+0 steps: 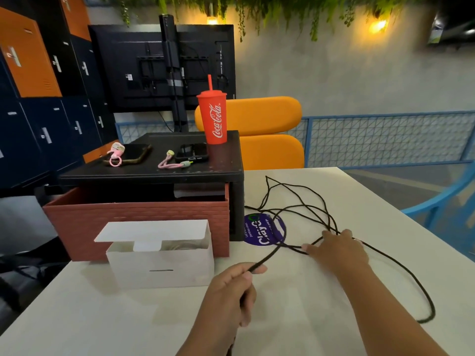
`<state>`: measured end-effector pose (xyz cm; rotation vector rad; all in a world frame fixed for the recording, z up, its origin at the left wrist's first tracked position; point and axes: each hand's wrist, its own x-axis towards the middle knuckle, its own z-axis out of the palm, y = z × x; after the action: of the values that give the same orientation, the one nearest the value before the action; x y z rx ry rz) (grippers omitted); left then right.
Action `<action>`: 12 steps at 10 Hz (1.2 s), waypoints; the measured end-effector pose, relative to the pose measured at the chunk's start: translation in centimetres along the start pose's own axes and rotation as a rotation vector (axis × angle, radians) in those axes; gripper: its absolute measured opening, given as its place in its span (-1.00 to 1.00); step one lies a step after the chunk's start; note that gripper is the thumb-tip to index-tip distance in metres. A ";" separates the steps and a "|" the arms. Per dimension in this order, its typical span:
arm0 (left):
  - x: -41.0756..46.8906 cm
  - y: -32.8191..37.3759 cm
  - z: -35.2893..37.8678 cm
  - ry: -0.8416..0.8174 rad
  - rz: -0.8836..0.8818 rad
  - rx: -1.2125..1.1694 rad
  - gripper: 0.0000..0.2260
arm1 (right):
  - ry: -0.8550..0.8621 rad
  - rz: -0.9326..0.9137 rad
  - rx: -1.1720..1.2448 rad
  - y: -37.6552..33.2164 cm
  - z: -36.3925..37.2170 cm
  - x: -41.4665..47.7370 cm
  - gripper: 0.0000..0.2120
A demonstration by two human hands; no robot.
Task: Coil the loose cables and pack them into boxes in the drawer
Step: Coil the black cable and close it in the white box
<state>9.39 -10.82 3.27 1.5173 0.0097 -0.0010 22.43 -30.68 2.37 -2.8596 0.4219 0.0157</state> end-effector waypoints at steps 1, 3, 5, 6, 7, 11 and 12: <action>-0.3 0.6 -0.4 -0.049 0.013 -0.045 -0.69 | -0.062 -0.055 0.043 0.0 0.9 -0.2 -0.50; -1.0 1.0 -1.0 -0.278 0.040 -0.429 -0.87 | -0.128 -0.102 0.001 -0.8 -0.5 2.2 -0.79; -0.4 0.7 -1.9 -0.435 0.191 -0.726 -0.75 | -0.331 -0.113 -0.316 -1.7 -3.4 4.0 -0.79; -0.4 0.9 -2.5 -0.401 0.212 -0.707 -0.68 | -0.368 -0.100 -0.474 -1.9 -3.8 5.6 -0.86; -0.2 1.2 -2.9 -0.519 0.269 -0.695 -0.68 | -0.225 -0.102 -0.473 -1.6 -3.5 6.8 -0.76; -0.7 1.0 -3.8 -0.495 0.324 -0.211 -0.81 | -0.071 -0.370 0.149 -4.7 0.0 8.4 -0.45; -0.2 -0.6 -3.5 -0.487 0.207 -0.246 -0.69 | -0.087 -0.384 0.485 -7.6 -0.6 7.3 -0.47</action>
<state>9.21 -7.31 2.52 1.2345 -0.5194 -0.1966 31.62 -25.90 4.46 -2.4001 -0.1328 -0.0281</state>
